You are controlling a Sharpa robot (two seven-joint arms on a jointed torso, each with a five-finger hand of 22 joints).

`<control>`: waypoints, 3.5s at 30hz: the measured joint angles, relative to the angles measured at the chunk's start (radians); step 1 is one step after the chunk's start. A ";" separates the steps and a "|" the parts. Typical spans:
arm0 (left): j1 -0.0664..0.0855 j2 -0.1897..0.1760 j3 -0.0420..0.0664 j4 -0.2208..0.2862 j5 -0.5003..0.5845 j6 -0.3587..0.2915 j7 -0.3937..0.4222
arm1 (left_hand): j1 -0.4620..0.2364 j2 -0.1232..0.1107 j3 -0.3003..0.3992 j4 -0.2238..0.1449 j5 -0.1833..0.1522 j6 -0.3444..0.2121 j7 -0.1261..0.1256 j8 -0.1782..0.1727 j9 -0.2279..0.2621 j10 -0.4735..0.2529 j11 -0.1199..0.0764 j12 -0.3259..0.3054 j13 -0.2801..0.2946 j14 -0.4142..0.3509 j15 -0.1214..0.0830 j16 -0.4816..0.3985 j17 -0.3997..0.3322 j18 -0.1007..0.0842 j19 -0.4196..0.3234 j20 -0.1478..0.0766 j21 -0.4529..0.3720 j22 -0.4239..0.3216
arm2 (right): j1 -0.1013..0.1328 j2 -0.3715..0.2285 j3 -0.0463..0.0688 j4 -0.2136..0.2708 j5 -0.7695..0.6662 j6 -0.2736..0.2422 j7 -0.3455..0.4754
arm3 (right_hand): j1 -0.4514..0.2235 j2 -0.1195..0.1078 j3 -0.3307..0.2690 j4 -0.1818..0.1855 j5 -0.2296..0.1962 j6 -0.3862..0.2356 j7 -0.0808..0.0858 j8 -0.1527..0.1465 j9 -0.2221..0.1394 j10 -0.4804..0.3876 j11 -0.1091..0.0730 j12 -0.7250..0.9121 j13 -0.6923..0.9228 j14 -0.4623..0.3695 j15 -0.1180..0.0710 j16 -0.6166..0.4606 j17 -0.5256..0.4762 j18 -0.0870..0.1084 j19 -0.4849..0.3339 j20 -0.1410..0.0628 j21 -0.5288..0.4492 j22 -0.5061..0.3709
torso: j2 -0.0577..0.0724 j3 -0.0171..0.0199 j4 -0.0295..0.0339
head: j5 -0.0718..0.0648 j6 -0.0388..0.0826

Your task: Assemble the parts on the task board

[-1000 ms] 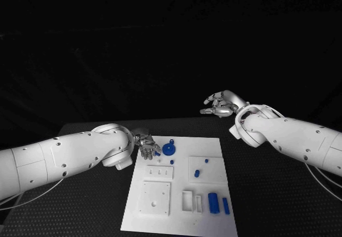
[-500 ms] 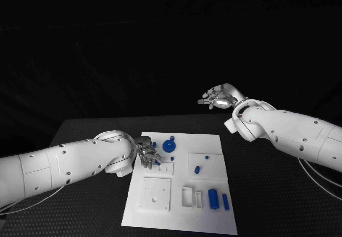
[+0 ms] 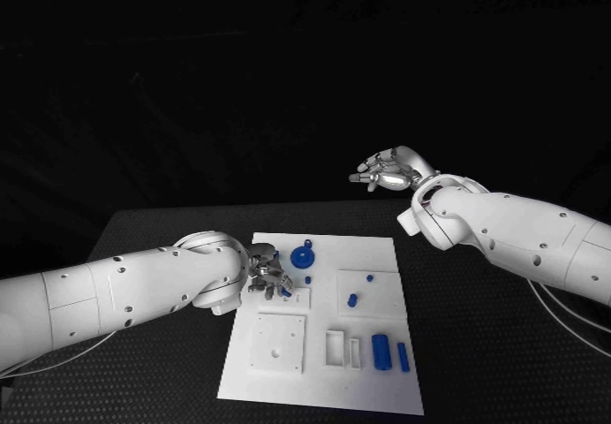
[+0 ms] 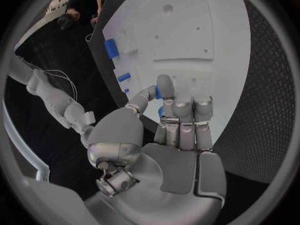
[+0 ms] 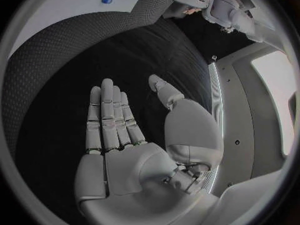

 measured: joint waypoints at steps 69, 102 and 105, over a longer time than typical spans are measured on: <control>-0.023 0.042 0.001 -0.063 -0.083 0.060 -0.023 | -0.066 -0.034 0.131 0.084 -0.062 0.021 -0.010 -0.045 0.057 -0.028 -0.006 0.115 0.105 0.026 -0.029 0.138 -0.056 0.001 0.051 -0.026 0.046 0.021 | 0.000 0.014 0.000 -0.007 0.034 0.093 -0.022 | 0.003 0.018 -0.039 0.003 0.017 -0.009 0.001 0.000 -0.027 -0.014 0.018 -0.036 -0.135 -0.061 0.054 -0.107 -0.014 0.000 -0.100 0.032 -0.053 0.024 | 0.000 -0.0007 0.0010 | 0.006 -0.031; -0.026 0.044 0.001 -0.073 -0.086 0.043 -0.020 | -0.071 -0.039 0.140 0.081 -0.070 0.021 -0.010 -0.044 0.059 -0.026 -0.004 0.115 0.104 0.024 -0.031 0.143 -0.065 0.001 0.048 -0.028 0.046 0.021 | -0.001 0.021 -0.001 -0.015 0.057 0.099 -0.023 | -0.001 0.022 -0.045 0.009 0.017 -0.012 0.004 -0.001 -0.030 -0.014 0.018 -0.039 -0.150 -0.071 0.056 -0.111 -0.016 0.000 -0.107 0.040 -0.061 0.029 | 0.000 -0.0011 0.0012 | 0.002 -0.030; -0.027 0.044 0.001 -0.075 -0.087 0.043 -0.019 | -0.071 -0.039 0.140 0.081 -0.070 0.021 -0.010 -0.045 0.059 -0.026 -0.004 0.115 0.104 0.024 -0.031 0.143 -0.065 0.001 0.048 -0.028 0.046 0.020 | -0.001 0.021 -0.001 -0.015 0.059 0.100 -0.023 | -0.001 0.022 -0.045 0.009 0.017 -0.012 0.004 -0.001 -0.030 -0.014 0.018 -0.039 -0.151 -0.071 0.056 -0.111 -0.016 0.000 -0.111 0.036 -0.061 0.030 | 0.000 -0.0010 0.0012 | 0.003 -0.030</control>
